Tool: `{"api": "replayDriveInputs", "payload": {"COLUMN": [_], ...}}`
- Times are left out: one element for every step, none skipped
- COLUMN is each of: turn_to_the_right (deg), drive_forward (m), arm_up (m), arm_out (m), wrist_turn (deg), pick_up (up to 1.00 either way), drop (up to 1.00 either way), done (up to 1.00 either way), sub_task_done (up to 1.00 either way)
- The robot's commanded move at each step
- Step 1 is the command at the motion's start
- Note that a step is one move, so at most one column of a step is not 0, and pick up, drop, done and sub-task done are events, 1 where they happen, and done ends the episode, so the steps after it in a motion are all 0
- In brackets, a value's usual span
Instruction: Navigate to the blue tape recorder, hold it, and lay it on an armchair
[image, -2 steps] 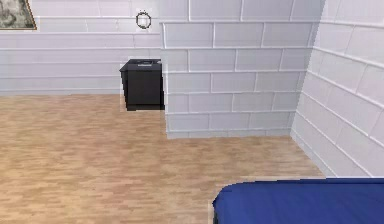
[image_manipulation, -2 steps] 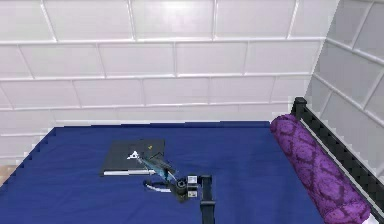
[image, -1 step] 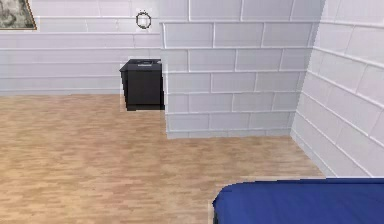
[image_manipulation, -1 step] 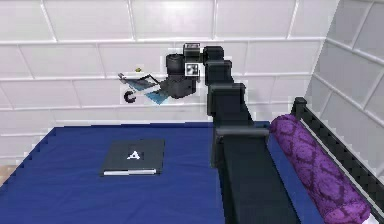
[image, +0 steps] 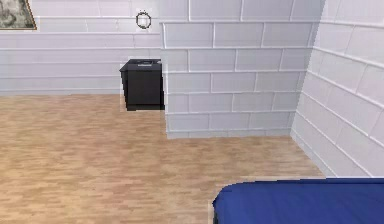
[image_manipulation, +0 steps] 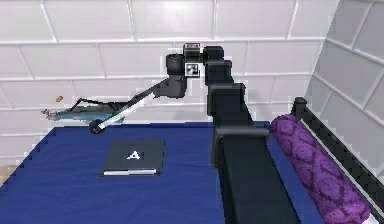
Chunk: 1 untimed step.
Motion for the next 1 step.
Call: {"api": "replayDriveInputs", "payload": {"turn_to_the_right": [0.0], "drive_forward": [0.00], "arm_up": [0.00], "arm_out": [0.00], "wrist_turn": [-45.0], "pick_up": [0.00], "drop": [0.00], "done": [0.00], "sub_task_done": [0.00]}}
